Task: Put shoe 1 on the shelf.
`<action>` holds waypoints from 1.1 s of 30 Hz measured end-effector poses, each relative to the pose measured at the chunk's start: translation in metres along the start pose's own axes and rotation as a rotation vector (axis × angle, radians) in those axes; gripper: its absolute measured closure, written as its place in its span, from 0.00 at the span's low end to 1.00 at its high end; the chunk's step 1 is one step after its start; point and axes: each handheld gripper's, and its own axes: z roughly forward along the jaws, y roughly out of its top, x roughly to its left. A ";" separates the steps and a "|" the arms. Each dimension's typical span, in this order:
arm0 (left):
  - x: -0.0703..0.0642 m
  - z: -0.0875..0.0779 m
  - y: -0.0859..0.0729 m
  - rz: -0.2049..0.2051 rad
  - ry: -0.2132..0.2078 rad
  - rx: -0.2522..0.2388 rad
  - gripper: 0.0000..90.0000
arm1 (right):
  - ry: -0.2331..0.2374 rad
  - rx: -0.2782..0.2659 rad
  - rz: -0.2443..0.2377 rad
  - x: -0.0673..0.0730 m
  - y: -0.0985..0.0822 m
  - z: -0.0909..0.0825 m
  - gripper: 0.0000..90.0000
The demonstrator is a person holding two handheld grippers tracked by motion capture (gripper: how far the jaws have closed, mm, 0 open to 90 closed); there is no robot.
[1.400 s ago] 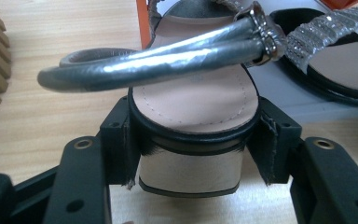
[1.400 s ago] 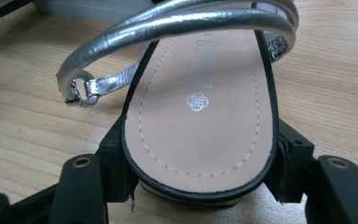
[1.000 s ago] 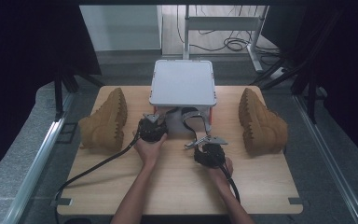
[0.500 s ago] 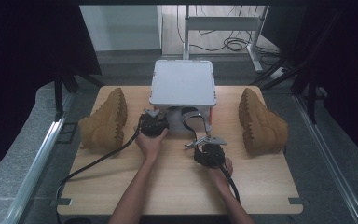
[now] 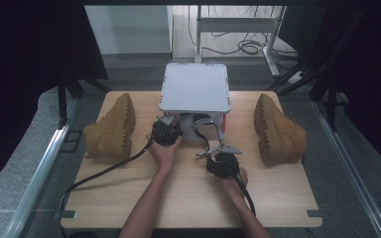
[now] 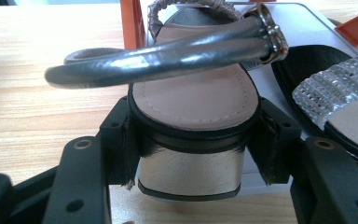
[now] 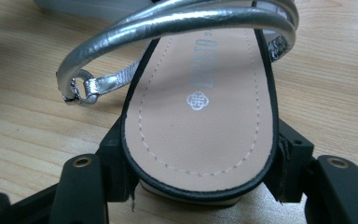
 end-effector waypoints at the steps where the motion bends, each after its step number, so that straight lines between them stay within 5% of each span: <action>1: 0.000 0.000 -0.001 0.005 0.003 0.002 0.46 | 0.001 0.000 0.001 0.000 0.000 0.000 0.43; 10: -0.002 0.003 -0.008 0.035 -0.015 0.037 0.46 | 0.007 0.001 0.003 -0.001 0.000 0.000 0.43; 22: 0.017 -0.012 -0.008 0.075 -0.179 0.065 0.40 | 0.020 -0.001 0.011 -0.002 0.000 0.000 0.41; 33: 0.023 -0.013 -0.009 0.091 -0.193 0.066 0.47 | 0.043 0.004 0.021 -0.002 0.000 -0.002 0.35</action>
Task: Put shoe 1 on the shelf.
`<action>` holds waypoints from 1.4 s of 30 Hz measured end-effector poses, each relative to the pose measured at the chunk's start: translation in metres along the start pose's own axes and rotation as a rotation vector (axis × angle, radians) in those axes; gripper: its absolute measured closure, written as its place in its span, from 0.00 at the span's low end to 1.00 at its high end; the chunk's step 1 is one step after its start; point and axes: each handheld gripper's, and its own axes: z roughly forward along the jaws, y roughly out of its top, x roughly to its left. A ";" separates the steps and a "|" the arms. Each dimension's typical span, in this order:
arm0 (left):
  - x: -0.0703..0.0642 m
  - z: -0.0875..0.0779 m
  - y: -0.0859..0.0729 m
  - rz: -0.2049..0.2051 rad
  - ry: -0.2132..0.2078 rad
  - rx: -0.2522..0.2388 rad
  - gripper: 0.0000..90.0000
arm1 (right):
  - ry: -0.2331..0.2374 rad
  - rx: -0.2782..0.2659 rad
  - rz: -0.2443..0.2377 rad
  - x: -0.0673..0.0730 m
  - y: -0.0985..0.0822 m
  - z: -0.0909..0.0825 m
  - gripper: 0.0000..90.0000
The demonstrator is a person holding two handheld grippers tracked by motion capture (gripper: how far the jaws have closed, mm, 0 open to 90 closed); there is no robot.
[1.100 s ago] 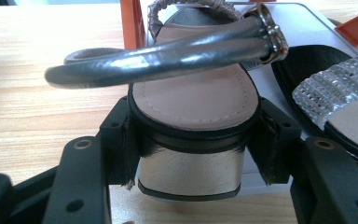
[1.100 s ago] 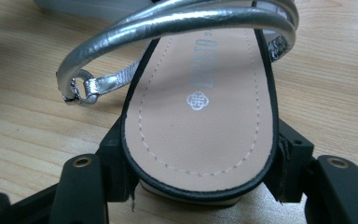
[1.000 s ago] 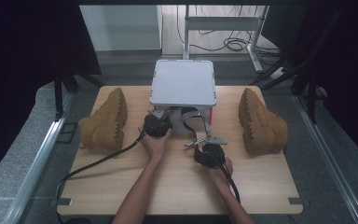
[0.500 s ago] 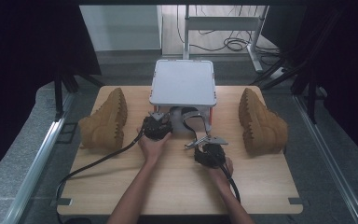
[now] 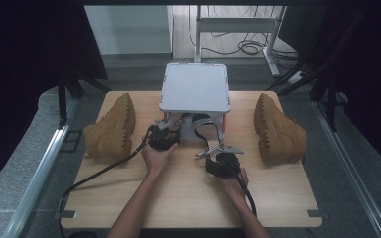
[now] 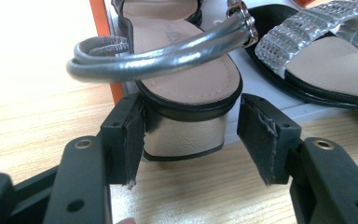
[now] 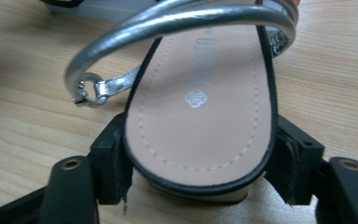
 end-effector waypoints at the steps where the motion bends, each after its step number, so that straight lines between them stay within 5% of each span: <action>1: 0.000 0.000 0.000 0.000 0.000 0.000 0.45 | 0.000 0.000 0.000 0.000 0.000 0.000 0.35; 7: 0.000 0.002 0.000 0.010 0.004 -0.006 0.49 | 0.007 0.005 -0.018 0.001 -0.002 -0.006 0.34; 11: 0.000 0.003 0.000 0.010 0.011 -0.002 0.50 | -0.017 -0.003 -0.020 0.000 -0.007 -0.008 0.44; 20: 0.000 0.003 0.000 0.016 0.015 0.005 0.50 | -0.075 -0.044 0.043 0.012 -0.009 -0.007 0.46; 23: 0.000 0.003 0.000 0.015 0.015 0.006 0.50 | -0.089 -0.065 0.078 0.016 -0.004 -0.006 0.46; 42: 0.000 0.002 0.001 0.012 0.014 0.013 0.50 | -0.144 -0.115 0.112 0.022 0.020 0.011 0.46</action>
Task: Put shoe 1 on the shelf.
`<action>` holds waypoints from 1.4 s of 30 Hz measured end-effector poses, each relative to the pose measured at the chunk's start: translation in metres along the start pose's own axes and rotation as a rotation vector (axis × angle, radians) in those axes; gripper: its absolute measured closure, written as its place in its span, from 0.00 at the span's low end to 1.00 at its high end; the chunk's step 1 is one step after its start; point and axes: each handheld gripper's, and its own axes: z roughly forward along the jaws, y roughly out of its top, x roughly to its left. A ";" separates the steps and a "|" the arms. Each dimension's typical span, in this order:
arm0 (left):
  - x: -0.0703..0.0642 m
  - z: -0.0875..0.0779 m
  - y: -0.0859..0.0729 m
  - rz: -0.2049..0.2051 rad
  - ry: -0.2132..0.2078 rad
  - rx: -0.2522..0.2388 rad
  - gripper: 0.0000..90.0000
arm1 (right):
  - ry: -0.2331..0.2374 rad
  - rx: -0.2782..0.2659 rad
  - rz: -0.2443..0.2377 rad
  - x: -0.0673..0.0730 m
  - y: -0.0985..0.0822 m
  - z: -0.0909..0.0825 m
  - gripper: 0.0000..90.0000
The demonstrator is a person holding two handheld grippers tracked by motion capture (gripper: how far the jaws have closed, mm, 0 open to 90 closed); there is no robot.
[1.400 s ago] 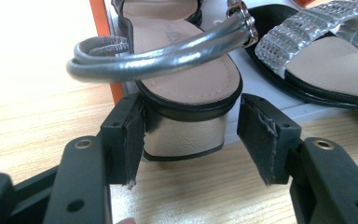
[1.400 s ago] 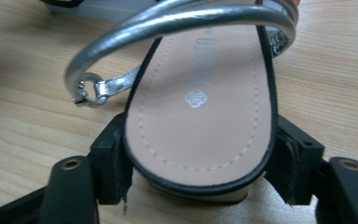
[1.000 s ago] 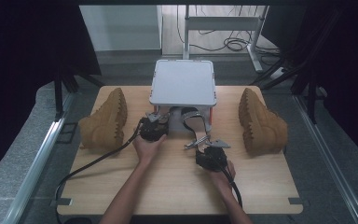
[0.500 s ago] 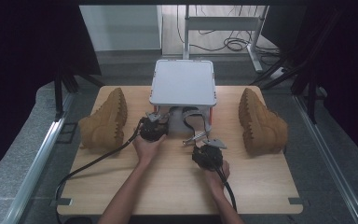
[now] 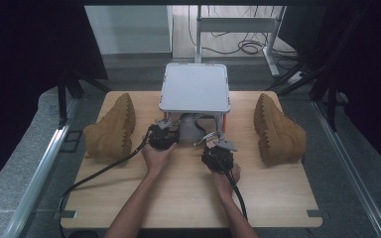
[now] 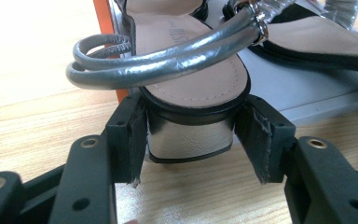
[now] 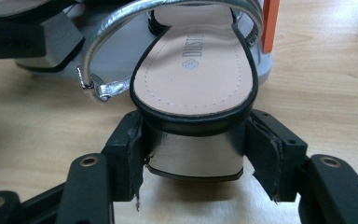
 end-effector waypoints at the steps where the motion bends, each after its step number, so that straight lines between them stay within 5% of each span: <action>1: 0.000 0.000 0.000 0.001 0.001 -0.001 0.50 | -0.003 0.000 0.002 0.001 0.001 0.002 0.46; 22: 0.000 0.000 0.000 -0.007 0.000 -0.004 0.50 | -0.050 -0.044 0.015 0.006 0.030 0.038 0.46; 42: 0.000 0.000 0.000 -0.010 -0.003 -0.002 0.50 | -0.048 -0.006 0.017 0.011 0.040 0.068 0.45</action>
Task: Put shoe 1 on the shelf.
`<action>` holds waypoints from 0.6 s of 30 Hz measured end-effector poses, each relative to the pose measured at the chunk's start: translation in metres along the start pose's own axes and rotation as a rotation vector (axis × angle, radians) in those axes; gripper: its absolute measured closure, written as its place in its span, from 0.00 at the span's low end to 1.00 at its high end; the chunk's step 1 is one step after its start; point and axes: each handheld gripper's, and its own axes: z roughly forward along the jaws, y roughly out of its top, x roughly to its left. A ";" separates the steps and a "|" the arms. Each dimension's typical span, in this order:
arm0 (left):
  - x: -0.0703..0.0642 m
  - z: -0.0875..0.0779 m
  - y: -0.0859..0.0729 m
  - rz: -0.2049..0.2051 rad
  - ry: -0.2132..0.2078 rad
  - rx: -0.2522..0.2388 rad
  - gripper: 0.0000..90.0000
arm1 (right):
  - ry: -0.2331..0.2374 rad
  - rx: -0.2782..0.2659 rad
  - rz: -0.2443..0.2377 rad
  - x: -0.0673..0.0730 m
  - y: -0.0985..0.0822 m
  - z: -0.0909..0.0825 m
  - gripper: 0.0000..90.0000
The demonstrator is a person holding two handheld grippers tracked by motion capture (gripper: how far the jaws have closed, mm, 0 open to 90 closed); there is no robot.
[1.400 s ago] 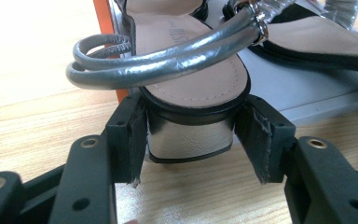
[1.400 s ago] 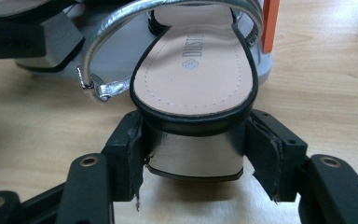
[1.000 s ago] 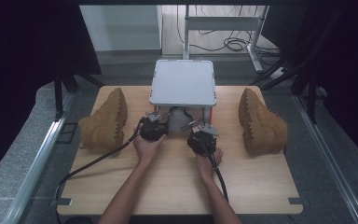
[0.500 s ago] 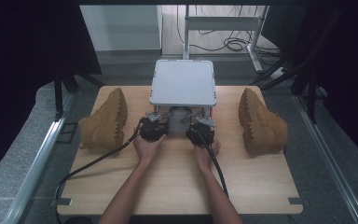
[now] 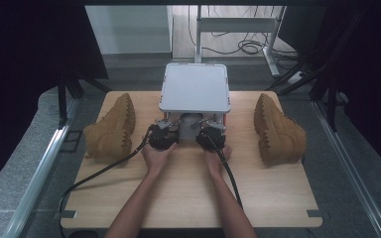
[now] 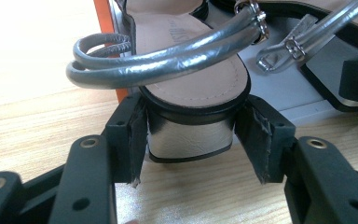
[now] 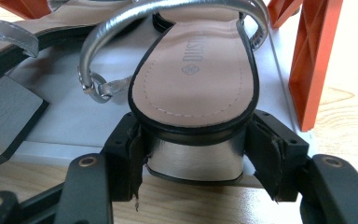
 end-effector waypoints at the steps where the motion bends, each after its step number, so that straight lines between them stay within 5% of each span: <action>1: 0.000 0.000 0.000 0.000 0.000 0.000 0.50 | 0.000 0.000 0.000 0.000 0.000 0.000 0.45; 10: 0.004 -0.003 0.002 -0.018 -0.028 0.004 0.40 | 0.041 0.014 -0.030 0.000 -0.001 -0.004 0.33; 18: 0.009 -0.032 0.002 0.012 -0.063 -0.036 0.34 | 0.081 -0.003 -0.046 -0.008 -0.004 -0.027 0.30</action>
